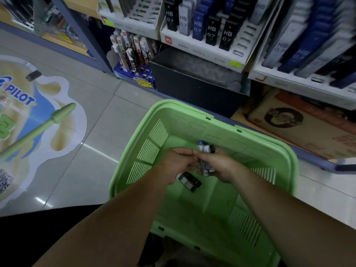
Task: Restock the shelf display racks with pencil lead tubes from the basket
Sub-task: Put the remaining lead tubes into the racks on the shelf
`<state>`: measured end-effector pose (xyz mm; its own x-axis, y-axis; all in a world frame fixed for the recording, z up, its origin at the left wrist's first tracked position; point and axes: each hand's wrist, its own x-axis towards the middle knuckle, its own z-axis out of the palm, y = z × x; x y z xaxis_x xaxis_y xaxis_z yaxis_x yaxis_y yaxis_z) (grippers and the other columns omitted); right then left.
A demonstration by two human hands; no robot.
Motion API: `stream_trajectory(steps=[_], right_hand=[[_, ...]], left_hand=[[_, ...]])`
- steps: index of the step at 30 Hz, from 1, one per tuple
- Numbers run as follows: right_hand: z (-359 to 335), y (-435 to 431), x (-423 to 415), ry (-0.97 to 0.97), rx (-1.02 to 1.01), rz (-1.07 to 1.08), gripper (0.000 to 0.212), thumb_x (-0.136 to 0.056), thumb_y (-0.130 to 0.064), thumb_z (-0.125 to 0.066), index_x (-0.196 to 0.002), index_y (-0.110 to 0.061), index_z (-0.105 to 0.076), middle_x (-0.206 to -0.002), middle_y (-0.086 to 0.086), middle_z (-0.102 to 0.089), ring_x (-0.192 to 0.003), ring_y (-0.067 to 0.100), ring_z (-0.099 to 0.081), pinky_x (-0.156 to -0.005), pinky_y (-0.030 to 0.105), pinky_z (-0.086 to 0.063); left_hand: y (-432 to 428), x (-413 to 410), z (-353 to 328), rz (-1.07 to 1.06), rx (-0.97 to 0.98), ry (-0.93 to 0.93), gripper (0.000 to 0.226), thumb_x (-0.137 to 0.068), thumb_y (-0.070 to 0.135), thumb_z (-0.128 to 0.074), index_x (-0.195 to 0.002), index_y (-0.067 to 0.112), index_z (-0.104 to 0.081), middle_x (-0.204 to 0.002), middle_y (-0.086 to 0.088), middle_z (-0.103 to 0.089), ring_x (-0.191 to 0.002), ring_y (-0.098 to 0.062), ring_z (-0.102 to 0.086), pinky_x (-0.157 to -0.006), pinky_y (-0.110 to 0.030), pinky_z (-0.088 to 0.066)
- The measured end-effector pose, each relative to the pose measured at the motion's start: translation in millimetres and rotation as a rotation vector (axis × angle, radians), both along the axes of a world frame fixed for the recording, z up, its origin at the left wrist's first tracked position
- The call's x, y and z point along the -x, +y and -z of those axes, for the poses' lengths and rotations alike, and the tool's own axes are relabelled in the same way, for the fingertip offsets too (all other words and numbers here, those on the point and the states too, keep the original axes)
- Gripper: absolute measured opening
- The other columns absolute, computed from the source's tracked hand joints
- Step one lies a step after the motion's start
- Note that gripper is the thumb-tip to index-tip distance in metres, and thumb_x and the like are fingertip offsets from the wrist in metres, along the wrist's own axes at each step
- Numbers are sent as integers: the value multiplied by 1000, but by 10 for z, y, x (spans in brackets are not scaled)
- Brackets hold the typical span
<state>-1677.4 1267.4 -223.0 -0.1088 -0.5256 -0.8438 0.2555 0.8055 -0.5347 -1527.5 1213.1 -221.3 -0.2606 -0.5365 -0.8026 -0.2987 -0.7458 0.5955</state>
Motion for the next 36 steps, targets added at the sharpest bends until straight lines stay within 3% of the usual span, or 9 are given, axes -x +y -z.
stream_trajectory(steps=[2, 4, 6, 9, 13, 16, 19, 27, 36], right_hand=[[-61, 91, 57, 63, -54, -7, 27, -89, -14, -80, -110, -7, -65, -81, 12, -72, -65, 25, -69, -65, 40, -63], [-102, 204, 126, 136, -114, -8, 25, -87, -7, -79, -107, -4, -64, -81, 14, -70, -62, 25, -68, -57, 35, -59], [-130, 325, 205, 183, -139, 40, 25, -85, -4, -79, -104, -4, -63, -78, 14, -67, -56, 23, -65, -52, 32, -56], [-162, 467, 252, 179, -138, 163, 34, -82, -4, -82, -107, -2, -60, -75, 15, -64, -48, 22, -62, -49, 32, -55], [-178, 492, 193, 162, -133, 286, 32, -84, -1, -78, -109, 0, -59, -77, 16, -63, -48, 22, -60, -47, 31, -55], [-155, 465, 166, 150, -130, 323, 31, -85, 0, -77, -109, -1, -58, -75, 16, -61, -46, 22, -58, -46, 30, -53], [-141, 471, 147, 113, -143, 312, 28, -85, -1, -77, -106, -2, -59, -72, 14, -62, -45, 20, -59, -47, 31, -55], [-225, 512, 140, 36, -80, 360, 37, -77, -8, -89, -103, -4, -63, -71, 11, -64, -53, 23, -61, -57, 35, -56], [-385, 503, 175, 112, -125, 323, 25, -83, -5, -81, -101, -4, -64, -74, 12, -64, -54, 24, -62, -58, 37, -61]], left_hand=[[-1, -48, 83, 114, 138, -146, 26, -84, -11, -73, -91, 14, -74, -88, -11, -76, -77, -24, -74, -79, -43, -65], [-20, -121, 170, 392, 322, -282, 28, -85, -7, -71, -89, 21, -75, -98, -5, -77, -87, -20, -73, -87, -39, -63], [-40, -154, 210, 693, 410, -330, 33, -84, -4, -75, -105, 22, -75, -119, -2, -72, -102, -15, -67, -87, -27, -57], [-63, -131, 294, 1123, 607, -432, 63, -75, 8, -87, -132, 29, -66, -133, 2, -55, -121, -17, -53, -100, -30, -48], [-58, -78, 448, 1437, 832, -474, 70, -70, 26, -91, -132, 35, -61, -134, 4, -49, -126, -19, -44, -108, -35, -39], [-102, -62, 488, 1553, 894, -448, 55, -74, 40, -87, -124, 33, -64, -130, 4, -48, -124, -19, -43, -103, -35, -36], [-82, -99, 498, 1630, 891, -446, 66, -70, 49, -87, -128, 30, -61, -130, 3, -46, -122, -19, -41, -103, -36, -37], [-59, -178, 573, 1490, 930, -476, 37, -83, 30, -83, -108, 19, -58, -112, -2, -62, -108, -22, -55, -84, -32, -45], [-15, -123, 642, 1461, 1016, -612, 37, -102, 26, -50, -135, 10, -49, -128, -12, -58, -113, -28, -57, -88, -40, -50]])
